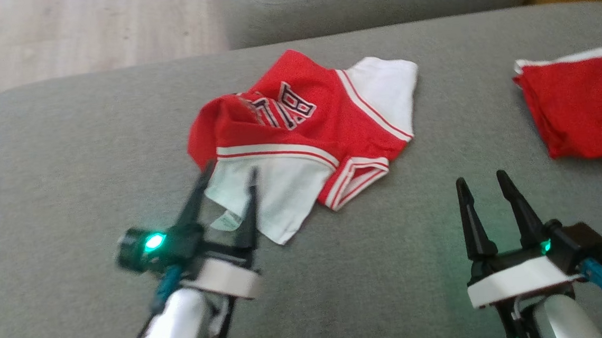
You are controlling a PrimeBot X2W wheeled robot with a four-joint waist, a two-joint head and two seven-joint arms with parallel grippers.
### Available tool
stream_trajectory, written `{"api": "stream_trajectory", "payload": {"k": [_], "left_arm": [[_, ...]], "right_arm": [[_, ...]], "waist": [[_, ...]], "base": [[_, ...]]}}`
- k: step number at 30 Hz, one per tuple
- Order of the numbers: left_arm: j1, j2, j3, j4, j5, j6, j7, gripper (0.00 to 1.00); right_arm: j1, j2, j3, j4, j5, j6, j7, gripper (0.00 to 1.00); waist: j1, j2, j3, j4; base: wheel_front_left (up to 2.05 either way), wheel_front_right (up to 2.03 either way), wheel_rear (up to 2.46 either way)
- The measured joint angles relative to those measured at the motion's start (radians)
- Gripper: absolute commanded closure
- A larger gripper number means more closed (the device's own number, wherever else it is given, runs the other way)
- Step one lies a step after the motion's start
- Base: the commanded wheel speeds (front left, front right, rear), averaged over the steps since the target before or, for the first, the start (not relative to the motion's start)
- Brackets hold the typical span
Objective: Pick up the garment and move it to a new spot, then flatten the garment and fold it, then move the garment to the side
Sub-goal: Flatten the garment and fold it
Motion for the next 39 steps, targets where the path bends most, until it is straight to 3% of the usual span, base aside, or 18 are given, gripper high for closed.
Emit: {"api": "stream_trajectory", "payload": {"k": [9, 14, 20, 30, 31, 32, 33, 39], "left_arm": [[-0.139, -0.046, -0.152, 0.185, 0.030, -0.063, 0.116, 0.00], [-0.213, -0.049, -0.169, 0.309, 0.041, -0.035, 0.146, 0.00], [-0.291, -0.052, -0.189, 0.416, 0.049, -0.036, 0.145, 0.00], [-0.358, -0.063, -0.211, 0.548, 0.049, 0.000, 0.181, 0.00], [-0.367, -0.065, -0.213, 0.559, 0.048, -0.002, 0.191, 0.24], [-0.373, -0.067, -0.216, 0.567, 0.047, -0.002, 0.197, 0.95], [-0.377, -0.067, -0.218, 0.573, 0.046, -0.007, 0.199, 1.00], [-0.386, -0.068, -0.227, 0.599, 0.029, -0.010, 0.184, 1.00]], "right_arm": [[-0.054, 0.000, 0.008, -0.015, 0.003, 0.000, 0.000, 0.00], [-0.069, 0.000, 0.012, -0.030, 0.019, 0.000, 0.000, 0.00], [-0.088, 0.000, 0.014, -0.033, 0.034, 0.000, 0.000, 0.00], [-0.093, 0.000, 0.026, -0.033, 0.053, 0.000, 0.000, 0.00], [-0.093, 0.000, 0.026, -0.033, 0.053, 0.000, 0.000, 0.00], [-0.093, 0.000, 0.026, -0.033, 0.053, 0.000, 0.000, 0.00], [-0.093, 0.000, 0.026, -0.033, 0.053, 0.000, 0.000, 0.00], [-0.092, 0.000, 0.023, -0.033, 0.062, 0.000, 0.000, 0.00]], "waist": [[0.0001, 0.0000, 0.071, -0.103], [0.0002, 0.0000, 0.118, -0.175], [0.0002, 0.0000, 0.162, -0.241], [0.0000, 0.0000, 0.179, -0.293], [-0.0001, 0.0000, 0.178, -0.294], [0.0000, 0.0000, 0.177, -0.295], [0.0000, 0.0000, 0.176, -0.295], [0.0000, 0.0000, 0.155, -0.280]], "base": [[0.00, 0.00, 0.00], [0.00, 0.00, 0.00], [0.00, 0.00, 0.00], [0.00, 0.00, 0.00], [0.00, 0.00, 0.00], [0.00, 0.00, 0.00], [0.00, 0.00, 0.00], [0.00, 0.00, 0.00]]}}
